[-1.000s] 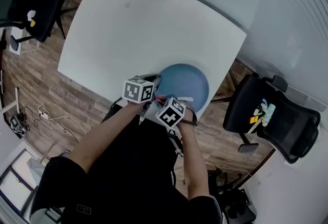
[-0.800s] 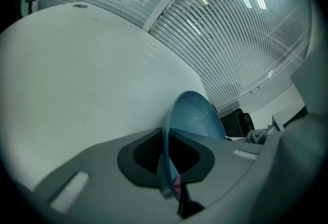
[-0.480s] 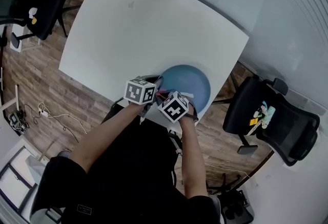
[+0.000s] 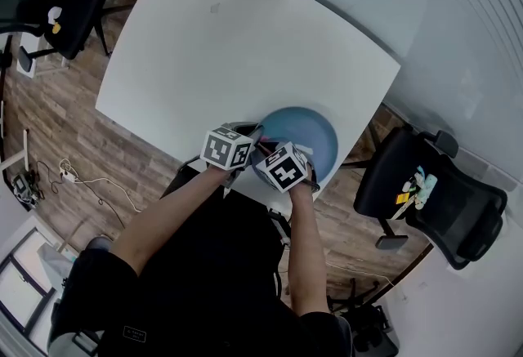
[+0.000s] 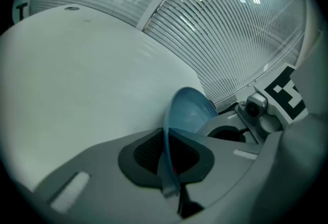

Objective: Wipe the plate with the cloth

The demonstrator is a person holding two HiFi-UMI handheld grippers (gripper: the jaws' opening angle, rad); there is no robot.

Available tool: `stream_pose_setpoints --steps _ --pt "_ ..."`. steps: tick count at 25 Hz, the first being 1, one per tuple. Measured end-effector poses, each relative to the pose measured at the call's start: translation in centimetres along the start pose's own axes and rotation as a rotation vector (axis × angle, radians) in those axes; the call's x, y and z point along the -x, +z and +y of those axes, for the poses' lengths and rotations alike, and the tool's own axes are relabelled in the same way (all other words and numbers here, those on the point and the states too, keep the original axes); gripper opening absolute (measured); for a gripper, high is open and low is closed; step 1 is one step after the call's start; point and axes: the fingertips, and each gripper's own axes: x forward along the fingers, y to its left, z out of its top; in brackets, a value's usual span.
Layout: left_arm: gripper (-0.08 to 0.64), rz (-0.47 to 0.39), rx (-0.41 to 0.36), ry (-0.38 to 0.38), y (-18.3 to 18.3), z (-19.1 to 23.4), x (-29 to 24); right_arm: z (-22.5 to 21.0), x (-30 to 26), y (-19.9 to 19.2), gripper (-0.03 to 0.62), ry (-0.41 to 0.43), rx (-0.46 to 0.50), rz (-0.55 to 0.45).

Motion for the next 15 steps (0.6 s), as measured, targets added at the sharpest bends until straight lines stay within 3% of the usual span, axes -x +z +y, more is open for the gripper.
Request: stream_pose_setpoints --steps 15 --pt "0.015 0.013 -0.025 -0.021 0.3 -0.4 -0.2 -4.0 1.8 0.2 0.020 -0.047 0.007 0.018"
